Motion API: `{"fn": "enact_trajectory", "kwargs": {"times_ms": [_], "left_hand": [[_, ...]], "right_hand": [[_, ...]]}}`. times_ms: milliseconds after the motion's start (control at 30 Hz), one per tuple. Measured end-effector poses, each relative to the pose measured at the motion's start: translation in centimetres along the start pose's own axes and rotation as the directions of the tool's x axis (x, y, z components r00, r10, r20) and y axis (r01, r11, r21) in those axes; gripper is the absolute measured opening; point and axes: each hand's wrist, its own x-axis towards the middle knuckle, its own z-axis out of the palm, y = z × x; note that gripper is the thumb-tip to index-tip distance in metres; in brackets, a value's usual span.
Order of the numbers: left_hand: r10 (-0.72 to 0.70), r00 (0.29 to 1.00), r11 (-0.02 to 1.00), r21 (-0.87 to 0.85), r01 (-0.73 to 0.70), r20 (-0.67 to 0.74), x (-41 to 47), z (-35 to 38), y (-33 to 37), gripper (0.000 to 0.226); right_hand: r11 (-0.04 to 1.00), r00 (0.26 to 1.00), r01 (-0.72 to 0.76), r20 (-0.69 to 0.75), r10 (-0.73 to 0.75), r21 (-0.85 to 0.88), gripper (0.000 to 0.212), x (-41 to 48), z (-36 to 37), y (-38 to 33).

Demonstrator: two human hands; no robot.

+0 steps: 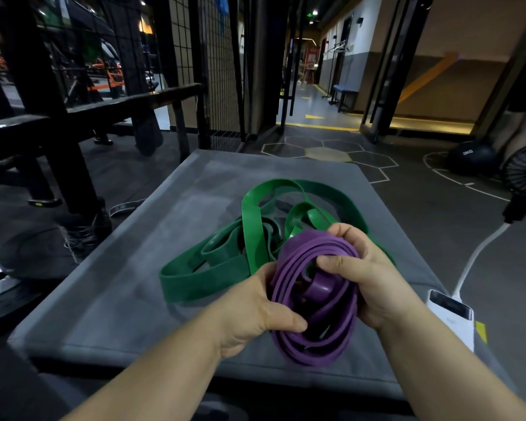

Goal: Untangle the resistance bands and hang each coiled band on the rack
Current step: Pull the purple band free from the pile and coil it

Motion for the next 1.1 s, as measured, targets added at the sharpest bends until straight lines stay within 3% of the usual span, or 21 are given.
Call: {"fn": "enact_trajectory", "kwargs": {"times_ms": [67,133,267,400,533,667,767,833,967,1100], "left_hand": [[0.047,0.993,0.999,-0.021,-0.05,-0.107,0.2,0.0,0.1,0.072],[0.104,0.977,0.992,-0.043,-0.114,-0.188,0.4,-0.2,0.3,0.065],[0.137,0.963,0.985,-0.07,-0.157,-0.231,0.4,0.0,0.4,0.059],[0.14,0.966,0.985,-0.07,-0.159,-0.219,0.3,-0.1,0.6,0.058],[0.104,0.991,0.992,-0.065,-0.109,-0.08,0.4,-0.9,0.6,0.076],[0.091,0.992,0.989,0.108,-0.101,0.087,0.2,-1.2,0.6,0.091],[0.069,0.992,0.963,0.253,-0.094,0.106,0.2,-1.1,0.3,0.103],[0.078,0.988,0.96,0.259,-0.11,0.131,0.2,-1.1,0.2,0.114],[0.173,0.984,0.952,0.25,-0.178,0.042,0.0,-1.5,1.4,0.105],[0.209,0.978,0.941,0.27,-0.203,0.009,0.1,-1.8,2.4,0.098]], "right_hand": [[0.998,1.0,0.002,-0.002,-0.002,-0.064,0.063,0.1,-0.4,0.0],[0.993,0.999,-0.03,0.014,0.032,-0.115,0.071,0.1,-0.7,0.0],[0.971,0.987,-0.148,0.035,0.158,-0.187,0.065,0.0,-1.1,-0.1],[0.947,0.967,-0.244,0.023,0.255,-0.211,0.034,-0.1,-1.4,-0.2],[0.962,0.975,-0.208,0.045,0.219,-0.179,0.058,-0.1,-1.4,0.0],[0.976,0.977,-0.177,0.101,0.19,-0.126,0.07,-0.2,-1.3,0.2],[0.977,0.983,-0.157,0.075,0.168,-0.141,0.08,-0.1,-1.3,0.5],[0.97,0.987,-0.136,0.052,0.149,-0.201,0.072,-0.2,-1.0,0.4],[0.943,0.996,-0.085,0.013,0.094,-0.321,0.047,-0.2,-0.6,0.0],[0.895,0.993,-0.073,0.049,0.105,-0.439,0.055,-0.3,-0.1,0.1]]}}
